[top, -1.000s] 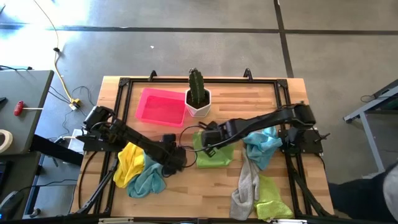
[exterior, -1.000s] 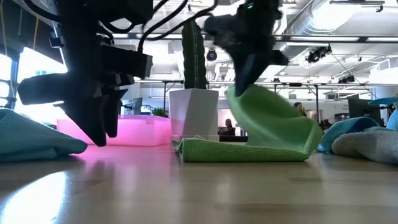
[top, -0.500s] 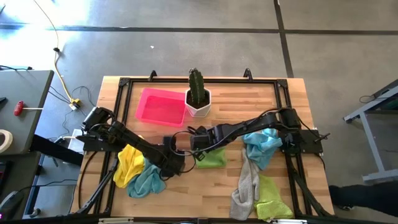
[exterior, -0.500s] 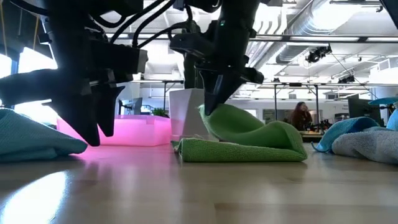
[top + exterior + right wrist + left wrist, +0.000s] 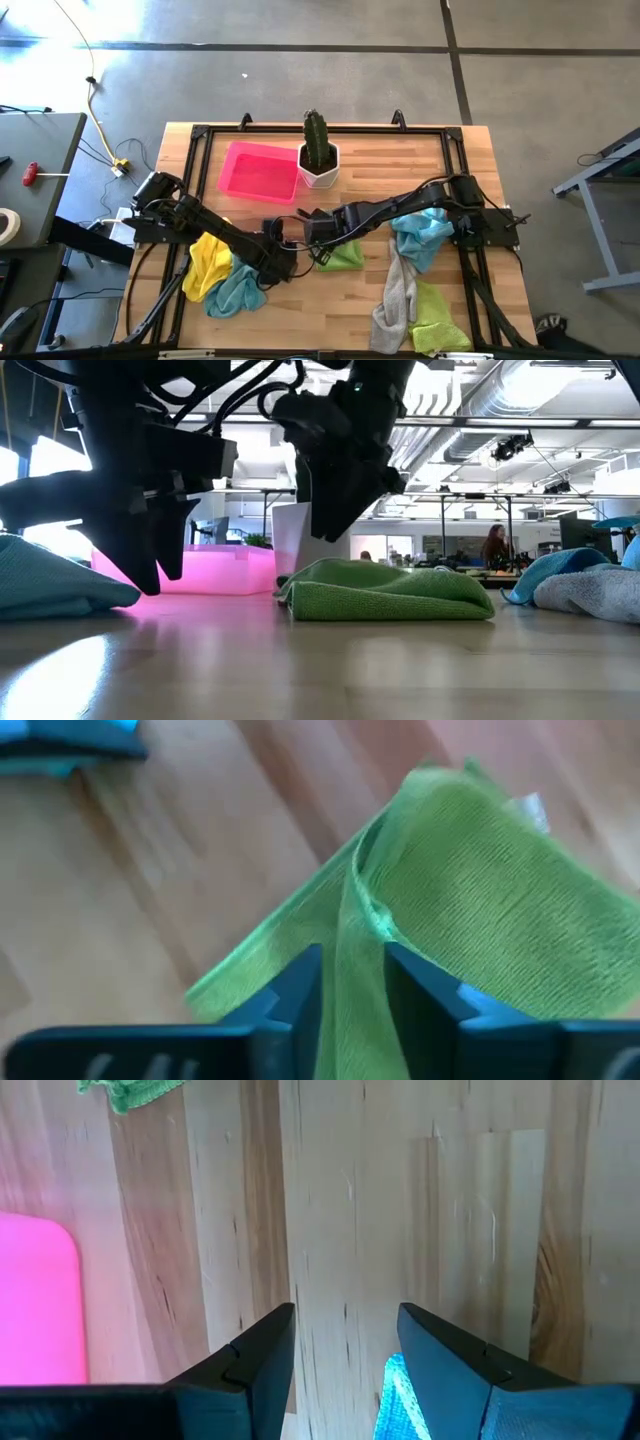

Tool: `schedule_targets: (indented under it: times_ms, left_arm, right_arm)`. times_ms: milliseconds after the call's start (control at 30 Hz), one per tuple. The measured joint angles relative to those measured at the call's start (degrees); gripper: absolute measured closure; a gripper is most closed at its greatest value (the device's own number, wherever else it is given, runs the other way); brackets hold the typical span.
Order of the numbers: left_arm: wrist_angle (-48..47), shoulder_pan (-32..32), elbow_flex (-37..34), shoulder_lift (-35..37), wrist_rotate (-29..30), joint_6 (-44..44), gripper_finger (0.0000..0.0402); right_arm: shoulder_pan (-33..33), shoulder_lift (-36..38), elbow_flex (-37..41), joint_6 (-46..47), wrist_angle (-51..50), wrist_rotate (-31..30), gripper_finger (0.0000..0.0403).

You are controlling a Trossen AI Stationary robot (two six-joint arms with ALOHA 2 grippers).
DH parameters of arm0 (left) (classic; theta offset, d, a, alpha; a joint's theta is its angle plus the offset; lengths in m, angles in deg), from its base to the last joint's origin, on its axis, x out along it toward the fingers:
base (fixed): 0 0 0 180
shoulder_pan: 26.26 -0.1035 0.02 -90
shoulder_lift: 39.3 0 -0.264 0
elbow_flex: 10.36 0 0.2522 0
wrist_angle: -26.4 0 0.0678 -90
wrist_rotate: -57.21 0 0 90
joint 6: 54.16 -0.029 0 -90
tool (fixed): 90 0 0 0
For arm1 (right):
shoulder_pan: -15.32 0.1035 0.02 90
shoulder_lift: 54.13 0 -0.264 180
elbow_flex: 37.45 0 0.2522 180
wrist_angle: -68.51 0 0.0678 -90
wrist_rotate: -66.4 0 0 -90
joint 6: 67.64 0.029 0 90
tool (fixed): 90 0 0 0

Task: Fold microfiber towels
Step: Fold the green microfiber towel

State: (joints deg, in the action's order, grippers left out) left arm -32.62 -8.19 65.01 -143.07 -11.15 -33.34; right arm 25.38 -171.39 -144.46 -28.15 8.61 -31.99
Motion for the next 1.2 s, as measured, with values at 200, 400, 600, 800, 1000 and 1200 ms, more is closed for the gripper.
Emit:
schedule_targets:
  times_ms: [200,400,600,800,1000,1200]
  left_arm:
    - [-0.2,0.0,0.0,0.0,0.0,0.6,0.0232]
    - [-0.7,0.0,0.0,0.0,-0.1,1.6,0.0232]
    - [-0.7,0.0,0.0,0.0,-2.0,2.6,0.0232]
    - [-1.1,0.0,0.0,0.0,-2.2,3.2,0.0232]
    - [-1.0,0.0,0.0,0.0,-2.2,3.2,0.0232]
    - [-1.0,0.0,0.0,0.0,-2.2,3.2,0.0232]
  right_arm:
    - [0.1,1.0,-4.1,-4.0,-14.0,-7.3,0.0270]
    - [-1.6,0.8,0.8,0.3,-24.7,-17.3,0.0274]
    - [-2.9,0.7,9.5,-4.7,-9.9,-5.9,0.0274]
    - [-2.2,0.7,9.1,-6.4,-5.1,-1.2,0.0274]
    - [1.2,0.7,5.0,-10.1,-0.8,5.5,0.0274]
    - [3.1,0.8,4.3,-13.8,3.8,10.0,0.0274]
